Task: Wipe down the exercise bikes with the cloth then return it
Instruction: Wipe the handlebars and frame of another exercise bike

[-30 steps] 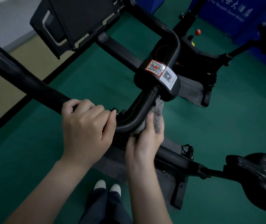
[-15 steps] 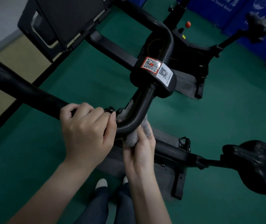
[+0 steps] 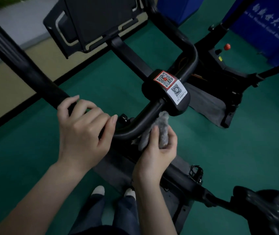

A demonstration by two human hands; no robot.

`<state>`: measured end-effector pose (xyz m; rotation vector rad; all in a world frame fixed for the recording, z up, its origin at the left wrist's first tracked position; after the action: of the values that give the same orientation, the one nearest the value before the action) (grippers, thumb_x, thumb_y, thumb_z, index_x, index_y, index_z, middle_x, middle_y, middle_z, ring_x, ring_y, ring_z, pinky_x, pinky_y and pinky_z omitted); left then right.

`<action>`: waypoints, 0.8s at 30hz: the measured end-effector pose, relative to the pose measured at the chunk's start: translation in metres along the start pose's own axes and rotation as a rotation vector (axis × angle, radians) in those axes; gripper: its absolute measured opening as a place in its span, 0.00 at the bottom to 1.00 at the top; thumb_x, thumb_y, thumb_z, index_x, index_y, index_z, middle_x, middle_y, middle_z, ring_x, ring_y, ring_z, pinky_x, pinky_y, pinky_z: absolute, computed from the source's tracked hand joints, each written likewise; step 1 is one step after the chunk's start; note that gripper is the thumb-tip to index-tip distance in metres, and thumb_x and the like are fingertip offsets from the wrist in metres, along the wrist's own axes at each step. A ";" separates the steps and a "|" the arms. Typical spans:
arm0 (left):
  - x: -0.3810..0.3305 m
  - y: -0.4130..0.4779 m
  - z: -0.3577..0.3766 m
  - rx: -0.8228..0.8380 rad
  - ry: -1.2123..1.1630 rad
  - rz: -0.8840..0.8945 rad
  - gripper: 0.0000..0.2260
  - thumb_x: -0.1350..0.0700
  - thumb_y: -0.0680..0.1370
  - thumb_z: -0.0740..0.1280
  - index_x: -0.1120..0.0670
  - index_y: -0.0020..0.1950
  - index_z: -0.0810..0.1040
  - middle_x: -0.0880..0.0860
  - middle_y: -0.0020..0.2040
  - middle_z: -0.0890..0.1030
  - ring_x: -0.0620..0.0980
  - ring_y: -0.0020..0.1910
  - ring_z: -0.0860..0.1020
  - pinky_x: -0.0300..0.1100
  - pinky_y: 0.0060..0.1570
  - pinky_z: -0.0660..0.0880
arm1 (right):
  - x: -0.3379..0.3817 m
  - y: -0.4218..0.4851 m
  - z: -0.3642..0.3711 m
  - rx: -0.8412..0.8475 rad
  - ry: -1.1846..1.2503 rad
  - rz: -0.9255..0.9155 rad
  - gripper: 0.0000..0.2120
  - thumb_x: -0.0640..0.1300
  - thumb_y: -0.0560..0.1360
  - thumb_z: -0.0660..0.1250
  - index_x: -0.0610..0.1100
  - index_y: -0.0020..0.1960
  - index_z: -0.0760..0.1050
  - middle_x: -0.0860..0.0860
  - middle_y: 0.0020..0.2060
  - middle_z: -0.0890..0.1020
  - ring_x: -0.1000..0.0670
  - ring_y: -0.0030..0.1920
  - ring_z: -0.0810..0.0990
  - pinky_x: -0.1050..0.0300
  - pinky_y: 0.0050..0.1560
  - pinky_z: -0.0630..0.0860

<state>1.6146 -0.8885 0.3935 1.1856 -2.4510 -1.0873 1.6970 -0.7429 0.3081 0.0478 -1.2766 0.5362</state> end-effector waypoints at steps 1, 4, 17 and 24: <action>-0.003 -0.001 0.000 -0.010 0.003 -0.014 0.19 0.54 0.81 0.58 0.55 0.32 0.77 0.50 0.32 0.80 0.54 0.41 0.78 0.52 0.61 0.63 | 0.008 0.002 0.001 -0.017 -0.039 -0.088 0.07 0.37 0.76 0.68 0.47 0.51 0.78 0.49 0.45 0.83 0.50 0.49 0.82 0.53 0.53 0.79; -0.011 -0.005 0.005 -0.025 0.016 -0.050 0.20 0.54 0.81 0.59 0.56 0.30 0.76 0.50 0.29 0.79 0.53 0.37 0.77 0.50 0.58 0.65 | 0.032 -0.004 0.007 0.007 -0.209 -0.378 0.10 0.35 0.74 0.69 0.47 0.51 0.79 0.49 0.47 0.83 0.49 0.52 0.82 0.53 0.55 0.78; -0.007 -0.007 0.005 -0.106 0.008 -0.111 0.21 0.56 0.80 0.59 0.56 0.26 0.72 0.49 0.23 0.72 0.52 0.29 0.72 0.47 0.51 0.65 | 0.094 0.014 0.095 0.861 -1.128 -1.156 0.08 0.29 0.70 0.67 0.36 0.48 0.80 0.42 0.40 0.82 0.40 0.45 0.77 0.49 0.44 0.72; -0.007 -0.007 0.005 -0.123 -0.021 -0.094 0.21 0.57 0.80 0.60 0.56 0.26 0.71 0.50 0.24 0.73 0.52 0.29 0.71 0.48 0.49 0.66 | 0.070 0.019 0.152 1.621 -1.674 -0.840 0.19 0.32 0.69 0.62 0.47 0.55 0.80 0.47 0.48 0.83 0.45 0.52 0.80 0.56 0.51 0.74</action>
<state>1.6209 -0.8840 0.3859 1.2678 -2.3262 -1.2632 1.5665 -0.7508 0.4141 2.7097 -1.7102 0.6003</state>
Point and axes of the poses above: each hand's wrist, its own y-axis towards the middle knuckle, its own z-axis out of the palm, x = y × z, the point moved 7 cm from there along y, towards the middle knuckle
